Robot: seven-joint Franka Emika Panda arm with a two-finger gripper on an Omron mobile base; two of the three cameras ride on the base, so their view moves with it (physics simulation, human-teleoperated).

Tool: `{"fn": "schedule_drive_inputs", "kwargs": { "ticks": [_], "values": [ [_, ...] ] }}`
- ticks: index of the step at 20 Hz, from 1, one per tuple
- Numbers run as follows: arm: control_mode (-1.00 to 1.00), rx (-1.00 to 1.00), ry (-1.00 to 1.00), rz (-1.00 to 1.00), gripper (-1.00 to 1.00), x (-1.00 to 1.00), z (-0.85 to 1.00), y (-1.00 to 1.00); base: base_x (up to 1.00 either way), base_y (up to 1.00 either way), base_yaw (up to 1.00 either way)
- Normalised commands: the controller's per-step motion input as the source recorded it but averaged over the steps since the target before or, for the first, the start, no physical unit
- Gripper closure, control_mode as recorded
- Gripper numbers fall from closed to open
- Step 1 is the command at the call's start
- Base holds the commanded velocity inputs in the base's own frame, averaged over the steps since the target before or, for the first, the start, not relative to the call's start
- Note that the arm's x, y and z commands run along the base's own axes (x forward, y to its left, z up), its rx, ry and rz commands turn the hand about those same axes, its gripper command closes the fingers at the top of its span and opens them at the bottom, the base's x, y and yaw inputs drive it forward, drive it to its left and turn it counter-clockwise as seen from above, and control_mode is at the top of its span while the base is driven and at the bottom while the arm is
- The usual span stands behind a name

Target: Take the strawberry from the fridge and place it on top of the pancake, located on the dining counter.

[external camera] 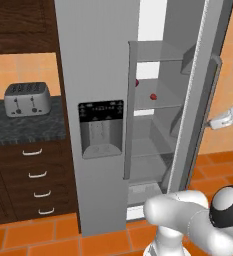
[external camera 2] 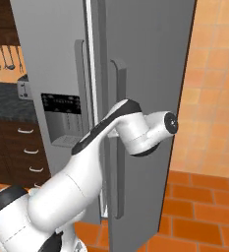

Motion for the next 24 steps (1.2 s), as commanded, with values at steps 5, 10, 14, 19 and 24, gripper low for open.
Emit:
{"fn": "schedule_drive_inputs", "kwargs": {
  "ticks": [5,10,14,19,24],
  "values": [
    [-1.0,-0.01,-0.24,0.0,-1.0,-0.44,0.14,0.0,0.0,0.0,0.0],
    [-1.0,-0.01,-0.06,0.0,-1.0,-0.05,0.47,-0.1,0.0,0.0,0.0],
    [-1.0,-0.1,-0.1,-0.13,-1.0,-0.65,0.77,0.0,0.0,0.0,0.0],
    [-1.0,-0.14,-0.04,-0.17,-1.0,-0.73,0.43,0.28,0.0,0.0,0.0],
    [-1.0,-0.33,-0.01,-0.1,-1.0,-0.37,0.13,0.74,0.0,0.0,0.0]
  ]
}}
